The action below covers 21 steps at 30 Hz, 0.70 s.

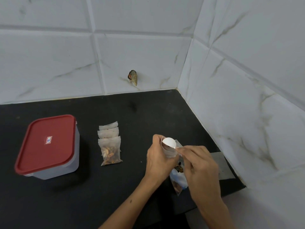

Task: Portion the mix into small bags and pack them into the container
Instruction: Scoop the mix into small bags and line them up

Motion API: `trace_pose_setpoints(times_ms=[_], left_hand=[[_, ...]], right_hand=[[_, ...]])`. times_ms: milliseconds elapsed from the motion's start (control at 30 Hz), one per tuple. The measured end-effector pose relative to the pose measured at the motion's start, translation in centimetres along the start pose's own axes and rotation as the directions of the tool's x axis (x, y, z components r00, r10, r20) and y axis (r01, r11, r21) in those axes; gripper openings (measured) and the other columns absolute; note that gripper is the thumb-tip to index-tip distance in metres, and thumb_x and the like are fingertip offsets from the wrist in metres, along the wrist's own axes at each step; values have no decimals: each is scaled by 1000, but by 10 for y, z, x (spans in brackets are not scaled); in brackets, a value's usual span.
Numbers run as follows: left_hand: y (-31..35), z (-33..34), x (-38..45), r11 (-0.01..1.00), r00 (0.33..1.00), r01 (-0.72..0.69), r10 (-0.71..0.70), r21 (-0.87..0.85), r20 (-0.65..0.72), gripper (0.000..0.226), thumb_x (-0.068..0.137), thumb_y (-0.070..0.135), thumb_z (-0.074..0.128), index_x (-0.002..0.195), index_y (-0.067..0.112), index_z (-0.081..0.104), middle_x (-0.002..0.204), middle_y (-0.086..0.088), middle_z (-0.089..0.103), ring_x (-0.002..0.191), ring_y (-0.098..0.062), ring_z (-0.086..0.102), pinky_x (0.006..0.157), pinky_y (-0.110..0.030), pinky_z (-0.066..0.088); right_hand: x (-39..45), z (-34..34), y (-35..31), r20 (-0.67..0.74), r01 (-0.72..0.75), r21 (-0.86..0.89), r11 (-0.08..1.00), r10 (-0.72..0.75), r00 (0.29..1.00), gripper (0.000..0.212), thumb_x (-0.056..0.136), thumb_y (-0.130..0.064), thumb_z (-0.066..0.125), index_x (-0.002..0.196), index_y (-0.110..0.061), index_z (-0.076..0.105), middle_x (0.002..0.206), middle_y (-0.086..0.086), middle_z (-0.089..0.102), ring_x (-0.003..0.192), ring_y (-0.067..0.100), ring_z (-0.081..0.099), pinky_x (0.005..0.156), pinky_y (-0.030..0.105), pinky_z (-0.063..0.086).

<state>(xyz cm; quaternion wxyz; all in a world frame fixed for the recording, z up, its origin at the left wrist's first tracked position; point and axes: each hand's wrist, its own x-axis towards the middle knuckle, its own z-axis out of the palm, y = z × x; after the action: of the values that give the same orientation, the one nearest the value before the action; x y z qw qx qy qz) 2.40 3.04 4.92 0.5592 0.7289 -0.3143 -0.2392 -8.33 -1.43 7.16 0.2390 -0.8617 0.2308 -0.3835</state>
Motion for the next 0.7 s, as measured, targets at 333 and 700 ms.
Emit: trace_pose_setpoints(times_ms=[333, 700], left_hand=[[1, 2, 3, 1000, 1000, 6, -6, -14, 11, 46, 71, 20, 80, 97, 23, 42, 86, 8, 56, 77, -5, 58, 60, -15, 49], [2, 7, 5, 999, 999, 35, -35, -30, 13, 44, 71, 19, 79, 95, 23, 42, 83, 9, 56, 71, -3, 55, 54, -12, 45]], right_hand=[[-7, 4, 28, -33, 145, -280, 949, -161, 986, 37, 82, -35, 66, 77, 1, 72, 73, 8, 71, 66, 11, 64, 79, 24, 46], [3, -3, 14, -59, 169, -437, 883, -215, 975, 52, 98, -35, 40, 77, -3, 75, 75, 7, 73, 68, 22, 68, 74, 22, 39]])
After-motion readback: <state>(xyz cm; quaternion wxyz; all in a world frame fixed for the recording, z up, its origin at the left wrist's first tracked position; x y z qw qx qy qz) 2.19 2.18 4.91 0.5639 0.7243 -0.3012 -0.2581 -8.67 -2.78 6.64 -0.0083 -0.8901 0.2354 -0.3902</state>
